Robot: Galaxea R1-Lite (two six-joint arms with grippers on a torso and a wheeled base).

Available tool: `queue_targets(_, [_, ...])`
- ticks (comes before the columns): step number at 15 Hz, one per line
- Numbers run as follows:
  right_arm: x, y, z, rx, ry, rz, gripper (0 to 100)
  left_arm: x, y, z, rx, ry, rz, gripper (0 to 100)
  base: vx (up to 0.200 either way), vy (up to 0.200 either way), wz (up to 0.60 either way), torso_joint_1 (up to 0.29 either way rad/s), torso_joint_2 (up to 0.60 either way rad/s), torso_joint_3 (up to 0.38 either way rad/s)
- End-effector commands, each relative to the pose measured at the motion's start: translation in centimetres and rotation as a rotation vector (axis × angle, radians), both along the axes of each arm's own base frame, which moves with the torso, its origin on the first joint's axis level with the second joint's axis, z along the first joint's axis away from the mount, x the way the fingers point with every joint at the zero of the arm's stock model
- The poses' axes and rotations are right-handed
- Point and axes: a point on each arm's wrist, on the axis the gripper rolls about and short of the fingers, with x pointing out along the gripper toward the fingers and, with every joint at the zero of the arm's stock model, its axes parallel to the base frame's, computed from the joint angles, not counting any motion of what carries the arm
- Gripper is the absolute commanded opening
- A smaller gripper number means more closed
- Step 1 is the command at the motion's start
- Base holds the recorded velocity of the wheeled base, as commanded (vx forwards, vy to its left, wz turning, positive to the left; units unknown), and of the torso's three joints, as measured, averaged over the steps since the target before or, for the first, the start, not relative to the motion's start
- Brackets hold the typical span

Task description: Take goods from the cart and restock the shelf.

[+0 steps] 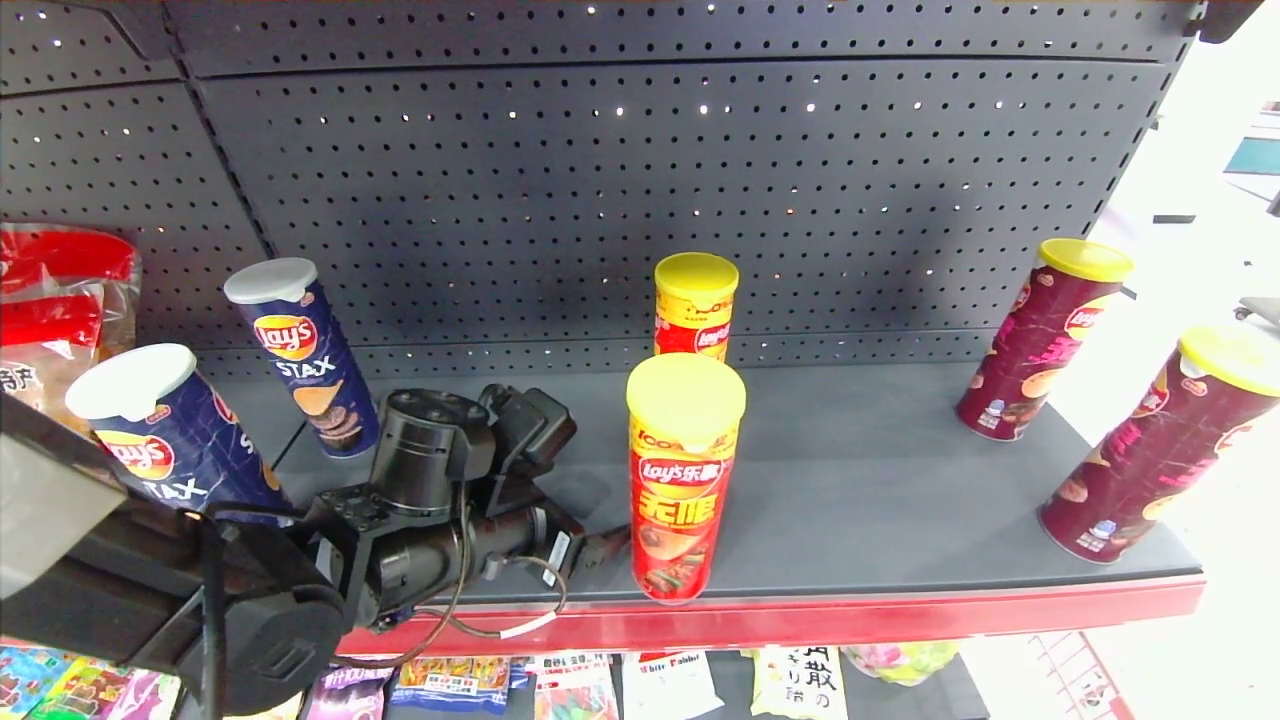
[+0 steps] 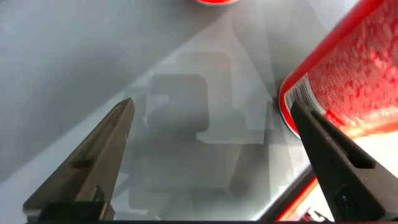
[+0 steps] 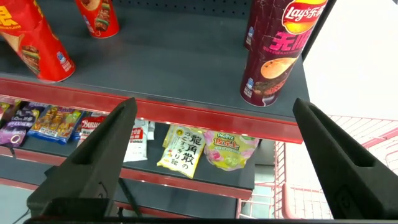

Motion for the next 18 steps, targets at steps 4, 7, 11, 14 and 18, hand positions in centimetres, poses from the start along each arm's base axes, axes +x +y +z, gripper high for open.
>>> queue_targets(4, [0.1, 0.0, 0.0, -0.002, 0.004, 0.0, 100, 0.1, -0.3, -0.1, 0.0, 0.001, -0.007, 100, 0.0, 0.0, 0.0, 0.0, 0.0, 0.0])
queue_targets(7, [0.1, 0.0, 0.0, -0.002, 0.004, 0.0, 100, -0.2, -0.1, -0.1, 0.004, 0.007, -0.009, 100, 0.0, 0.0, 0.0, 0.0, 0.0, 0.0])
queue_targets(11, [0.0, 0.0, 0.0, 0.0, 0.0, -0.002, 100, -1.0, 1.2, -0.2, 0.016, 0.023, 0.013, 100, 0.0, 0.0, 0.0, 0.0, 0.0, 0.0])
queue_targets(14, [-0.1, 0.0, -0.8, -0.004, 0.012, 0.001, 100, -2.1, 2.6, 1.0, -0.002, -0.001, 0.033, 100, 0.0, 0.0, 0.0, 0.0, 0.0, 0.0])
queue_targets(18, [-0.3, -0.1, -2.7, -0.011, 0.034, 0.009, 100, -7.0, 8.5, 8.8, -0.08, -0.13, 0.142, 100, 0.0, 0.0, 0.0, 0.0, 0.0, 0.0])
